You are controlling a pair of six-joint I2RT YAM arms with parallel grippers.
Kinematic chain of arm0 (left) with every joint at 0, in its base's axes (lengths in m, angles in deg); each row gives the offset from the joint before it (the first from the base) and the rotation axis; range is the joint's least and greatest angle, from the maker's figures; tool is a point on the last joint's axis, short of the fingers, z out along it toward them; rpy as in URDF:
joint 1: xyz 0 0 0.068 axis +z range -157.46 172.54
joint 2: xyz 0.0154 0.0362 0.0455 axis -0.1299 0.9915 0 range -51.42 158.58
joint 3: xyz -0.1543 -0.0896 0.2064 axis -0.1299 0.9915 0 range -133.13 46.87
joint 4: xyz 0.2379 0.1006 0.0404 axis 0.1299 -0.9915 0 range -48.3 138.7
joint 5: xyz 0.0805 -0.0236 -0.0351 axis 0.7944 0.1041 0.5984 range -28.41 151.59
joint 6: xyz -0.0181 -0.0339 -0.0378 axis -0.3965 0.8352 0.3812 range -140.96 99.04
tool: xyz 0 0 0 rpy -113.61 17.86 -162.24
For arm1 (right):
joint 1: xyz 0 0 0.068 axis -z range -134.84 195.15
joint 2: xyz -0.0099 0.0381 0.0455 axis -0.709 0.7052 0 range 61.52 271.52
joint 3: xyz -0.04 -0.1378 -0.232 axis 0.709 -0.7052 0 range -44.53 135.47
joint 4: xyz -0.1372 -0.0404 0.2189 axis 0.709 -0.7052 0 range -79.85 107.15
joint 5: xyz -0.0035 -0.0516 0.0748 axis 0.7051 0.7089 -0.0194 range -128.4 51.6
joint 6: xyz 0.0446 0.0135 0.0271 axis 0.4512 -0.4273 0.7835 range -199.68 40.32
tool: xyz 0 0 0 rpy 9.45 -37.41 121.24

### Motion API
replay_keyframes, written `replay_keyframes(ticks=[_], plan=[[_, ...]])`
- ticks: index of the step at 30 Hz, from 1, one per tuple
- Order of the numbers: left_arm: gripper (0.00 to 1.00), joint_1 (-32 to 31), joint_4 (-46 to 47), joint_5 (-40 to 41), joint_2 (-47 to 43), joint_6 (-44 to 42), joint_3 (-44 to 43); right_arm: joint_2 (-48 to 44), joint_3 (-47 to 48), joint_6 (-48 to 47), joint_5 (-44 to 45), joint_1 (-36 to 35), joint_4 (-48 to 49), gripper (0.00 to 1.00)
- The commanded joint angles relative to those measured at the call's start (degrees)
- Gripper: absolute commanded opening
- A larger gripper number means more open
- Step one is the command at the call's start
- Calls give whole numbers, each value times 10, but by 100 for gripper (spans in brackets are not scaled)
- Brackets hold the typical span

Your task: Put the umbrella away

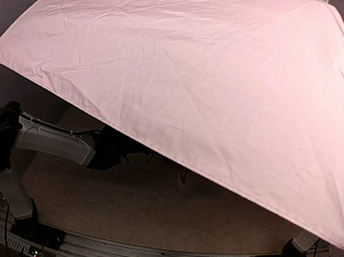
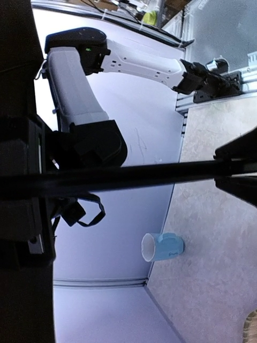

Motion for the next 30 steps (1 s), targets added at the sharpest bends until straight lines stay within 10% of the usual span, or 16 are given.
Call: replay_keyframes(ticks=[1,3,7,13,30], plan=[[0,-5,6,-4,7,-1,-18,-12,13,0,2,-4,50,0],[0,-7,6,5,2,0,-15,-23,2,-23,15,-3,20,4],[0,-27,-18,94,-16,-27,-14,-72,-38,-153,125,-4,-147,45],[0,-57,-103,325,-15,-57,-60,-126,-87,-266,289,-8,-280,61],[0,-113,-193,572,37,-108,-143,-84,-48,-279,370,-24,-347,59]])
